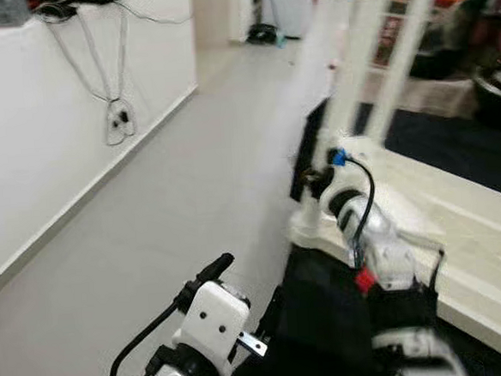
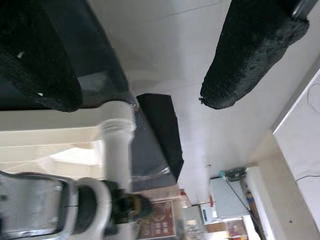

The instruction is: Building children table

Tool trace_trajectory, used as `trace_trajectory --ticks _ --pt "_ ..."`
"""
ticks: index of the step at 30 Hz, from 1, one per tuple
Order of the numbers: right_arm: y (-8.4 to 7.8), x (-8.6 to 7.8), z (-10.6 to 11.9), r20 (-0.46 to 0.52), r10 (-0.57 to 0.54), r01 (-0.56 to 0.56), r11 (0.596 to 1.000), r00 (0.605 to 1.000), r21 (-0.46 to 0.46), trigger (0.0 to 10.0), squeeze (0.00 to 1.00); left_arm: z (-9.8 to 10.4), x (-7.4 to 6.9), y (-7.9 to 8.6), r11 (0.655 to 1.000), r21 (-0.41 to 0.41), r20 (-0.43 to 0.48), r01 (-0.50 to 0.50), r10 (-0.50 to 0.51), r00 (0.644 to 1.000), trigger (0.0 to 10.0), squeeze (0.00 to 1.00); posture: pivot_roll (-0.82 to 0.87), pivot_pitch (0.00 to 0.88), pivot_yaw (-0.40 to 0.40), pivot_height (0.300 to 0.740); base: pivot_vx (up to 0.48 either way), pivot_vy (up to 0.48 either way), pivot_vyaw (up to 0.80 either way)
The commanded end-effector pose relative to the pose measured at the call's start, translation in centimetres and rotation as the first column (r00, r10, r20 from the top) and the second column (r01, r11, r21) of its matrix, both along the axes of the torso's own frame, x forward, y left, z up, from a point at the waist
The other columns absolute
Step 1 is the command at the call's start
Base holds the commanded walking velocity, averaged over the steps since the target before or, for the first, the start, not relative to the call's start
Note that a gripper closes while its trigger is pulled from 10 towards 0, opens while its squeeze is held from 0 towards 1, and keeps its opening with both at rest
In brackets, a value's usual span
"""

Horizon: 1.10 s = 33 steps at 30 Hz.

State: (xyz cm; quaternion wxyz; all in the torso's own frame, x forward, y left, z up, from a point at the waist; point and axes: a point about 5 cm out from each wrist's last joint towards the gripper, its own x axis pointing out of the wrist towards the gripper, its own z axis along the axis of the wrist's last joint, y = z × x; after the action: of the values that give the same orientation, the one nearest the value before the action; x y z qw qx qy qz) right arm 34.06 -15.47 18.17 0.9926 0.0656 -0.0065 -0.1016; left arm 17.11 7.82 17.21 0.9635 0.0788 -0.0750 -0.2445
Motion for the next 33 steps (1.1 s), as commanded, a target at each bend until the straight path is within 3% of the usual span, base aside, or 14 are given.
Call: trace_trajectory --ticks 1,4,7,8,10,11,14,15,23,28,29,30,32,33 --pt "-2.4 -1.4 -2.6 -0.128 -0.194 0.199 0.980 0.973 0.029 0.0 0.00 -0.4 0.0 -0.1 1.000 0.002 -0.020 0.014 -0.014 1.000 10.0 0.00 0.14 0.055 -0.104 0.740 0.000 0.000 0.00" --pt "-0.7 -1.5 -2.2 -0.114 -0.198 0.206 0.977 0.974 0.062 1.9 0.00 -0.4 0.0 -0.1 1.000 0.001 -0.022 0.011 -0.010 1.000 10.0 0.00 0.14 0.056 -0.104 0.740 0.000 0.000 0.00" --pt "-0.4 -1.5 -2.1 -0.115 -0.209 0.218 0.973 0.971 0.071 1.9 0.00 -0.5 0.0 -0.1 1.000 0.003 -0.022 0.012 -0.012 1.000 10.0 0.00 0.14 0.056 -0.104 0.740 0.000 0.000 0.00" --pt "0.1 -1.2 -2.0 -0.109 -0.184 0.195 0.976 0.977 0.095 10.0 0.00 -0.4 0.0 -0.1 1.000 0.002 -0.021 0.013 -0.013 1.000 10.0 0.00 0.14 0.058 -0.104 0.740 0.000 0.000 0.00" --pt "0.5 -1.0 -1.7 -0.085 -0.155 0.165 0.978 0.984 0.129 10.0 0.00 -0.5 0.1 -0.1 1.000 0.001 -0.021 0.013 -0.013 1.000 10.0 0.00 0.14 0.066 -0.105 0.740 0.000 0.000 0.00" --pt "1.5 -0.2 0.4 0.075 -0.003 -0.011 0.984 0.997 0.178 10.0 1.00 -0.5 0.1 0.0 1.000 0.002 -0.023 0.012 -0.012 1.000 10.0 0.00 0.13 0.063 -0.103 0.740 0.000 0.000 0.00" --pt "0.6 0.1 1.8 0.152 0.005 -0.028 0.988 0.988 0.153 10.0 1.00 -0.5 0.1 -0.1 1.000 0.002 -0.024 0.014 -0.014 1.000 10.0 0.00 0.13 0.062 -0.106 0.740 0.000 0.000 0.00" --pt "-0.6 0.6 2.7 0.197 0.031 -0.060 0.988 0.980 0.142 10.0 0.00 -0.4 0.1 -0.1 1.000 0.008 -0.016 0.014 -0.014 1.000 10.0 0.00 0.13 0.065 -0.107 0.740 0.000 0.000 0.00" --pt "-2.4 1.5 4.4 0.317 0.297 -0.338 0.938 0.901 0.083 10.0 0.00 -0.3 0.2 -0.3 1.000 0.007 -0.012 0.017 -0.017 1.000 10.0 0.00 0.13 0.064 -0.107 0.740 0.000 0.000 0.00" --pt "-1.7 1.3 4.5 0.213 0.759 -0.778 0.628 0.615 0.006 10.0 0.00 -0.4 0.3 -0.1 1.000 -0.012 -0.029 -0.001 0.001 1.000 10.0 0.00 0.13 0.073 -0.110 0.740 0.000 0.000 0.00" --pt "-1.7 1.3 4.5 0.213 0.759 -0.778 0.628 0.615 0.006 10.0 0.00 -0.4 0.3 -0.1 1.000 -0.012 -0.029 -0.001 0.001 1.000 10.0 0.00 0.13 0.073 -0.110 0.740 0.000 0.000 0.00" --pt "-1.2 0.8 4.7 0.185 0.832 -0.844 0.535 0.523 -0.023 10.0 0.00 -0.4 0.3 0.0 1.000 -0.010 -0.028 -0.005 0.005 1.000 10.0 0.00 0.13 0.072 -0.113 0.740 0.000 0.000 0.00" --pt "-1.2 0.8 4.7 0.185 0.832 -0.844 0.535 0.523 -0.023 10.0 0.00 -0.4 0.3 0.0 1.000 -0.010 -0.028 -0.005 0.005 1.000 10.0 0.00 0.13 0.072 -0.113 0.740 0.000 0.000 0.00" --pt "-0.7 0.0 4.6 0.150 0.913 -0.920 0.389 0.379 -0.041 10.0 0.00 -0.3 0.4 0.1 1.000 -0.008 -0.027 -0.011 0.011 1.000 10.0 0.00 0.14 0.073 -0.116 0.740 0.000 0.000 0.00"
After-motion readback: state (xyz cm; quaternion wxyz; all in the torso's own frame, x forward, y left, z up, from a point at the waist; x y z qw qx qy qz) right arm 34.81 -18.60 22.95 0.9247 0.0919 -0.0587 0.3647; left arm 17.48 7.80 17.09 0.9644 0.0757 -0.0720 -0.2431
